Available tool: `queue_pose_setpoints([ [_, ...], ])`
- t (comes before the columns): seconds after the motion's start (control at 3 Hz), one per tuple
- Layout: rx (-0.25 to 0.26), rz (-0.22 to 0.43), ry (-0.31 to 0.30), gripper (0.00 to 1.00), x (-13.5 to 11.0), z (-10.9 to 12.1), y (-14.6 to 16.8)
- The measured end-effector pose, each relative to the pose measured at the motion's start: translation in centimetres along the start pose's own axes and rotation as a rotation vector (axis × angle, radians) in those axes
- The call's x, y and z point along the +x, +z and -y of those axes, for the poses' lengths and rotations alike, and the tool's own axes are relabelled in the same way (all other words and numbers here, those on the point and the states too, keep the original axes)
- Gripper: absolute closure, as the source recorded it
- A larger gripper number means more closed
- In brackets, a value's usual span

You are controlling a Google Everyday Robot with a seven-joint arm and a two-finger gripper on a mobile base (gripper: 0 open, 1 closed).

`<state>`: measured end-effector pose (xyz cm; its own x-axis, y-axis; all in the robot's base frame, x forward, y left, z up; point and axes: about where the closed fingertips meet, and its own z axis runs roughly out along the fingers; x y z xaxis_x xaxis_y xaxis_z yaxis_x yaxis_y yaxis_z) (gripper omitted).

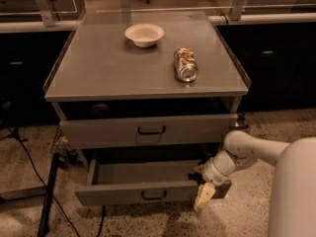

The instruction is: Open middle drawer

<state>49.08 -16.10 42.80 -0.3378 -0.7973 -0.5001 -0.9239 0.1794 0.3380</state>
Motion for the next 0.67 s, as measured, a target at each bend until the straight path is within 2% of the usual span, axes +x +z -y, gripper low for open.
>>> queue_pose_setpoints([
  [0.33, -0.057, 0.080, 0.094, 0.00, 2.52, -3.26, -1.30],
  [0.67, -0.057, 0.080, 0.094, 0.00, 2.52, -3.26, -1.30],
])
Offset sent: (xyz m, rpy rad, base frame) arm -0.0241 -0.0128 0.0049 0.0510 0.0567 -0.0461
